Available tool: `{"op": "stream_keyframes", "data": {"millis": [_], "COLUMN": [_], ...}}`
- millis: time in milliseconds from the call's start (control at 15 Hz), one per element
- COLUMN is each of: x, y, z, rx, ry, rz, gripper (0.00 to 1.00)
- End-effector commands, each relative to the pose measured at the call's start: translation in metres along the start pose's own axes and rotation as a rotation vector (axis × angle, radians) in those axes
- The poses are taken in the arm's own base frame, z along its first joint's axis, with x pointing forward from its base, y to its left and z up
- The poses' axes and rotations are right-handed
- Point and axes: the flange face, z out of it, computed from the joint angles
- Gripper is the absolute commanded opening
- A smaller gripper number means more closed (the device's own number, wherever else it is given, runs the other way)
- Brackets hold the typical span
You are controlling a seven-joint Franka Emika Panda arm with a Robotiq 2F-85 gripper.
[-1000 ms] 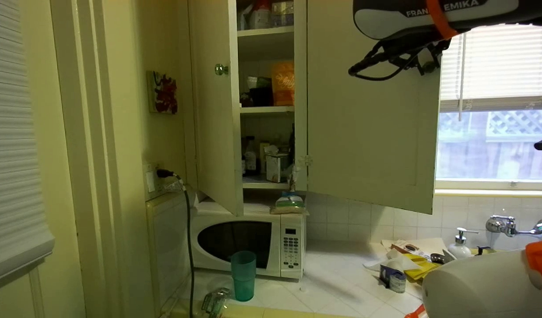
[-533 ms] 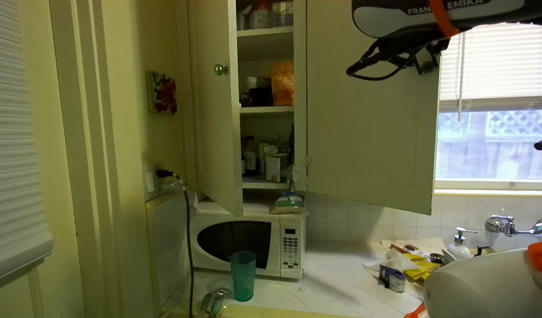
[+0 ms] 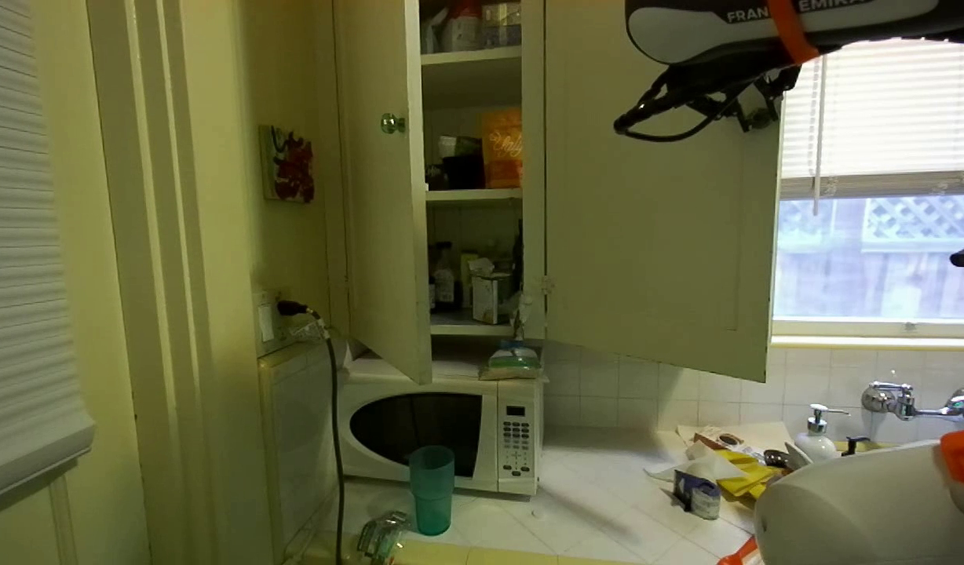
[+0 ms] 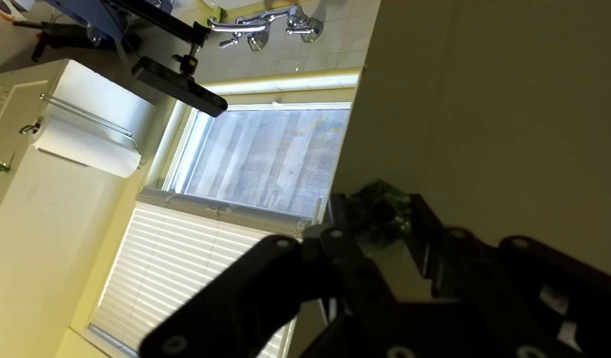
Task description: Open the cabinets
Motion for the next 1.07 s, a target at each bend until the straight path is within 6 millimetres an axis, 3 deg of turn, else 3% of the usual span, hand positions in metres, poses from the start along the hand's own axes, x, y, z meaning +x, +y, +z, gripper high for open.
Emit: {"op": "stream_keyframes", "data": {"millis": [0,1000], "x": [-0.024,-0.048], "y": [-0.062,-0.065], "z": [0.008,-0.021], "rx": [0.123,0.139], "ry": [-0.078,-0.061], "rz": [0.015,0.142], "gripper": [0.08,0.08]}}
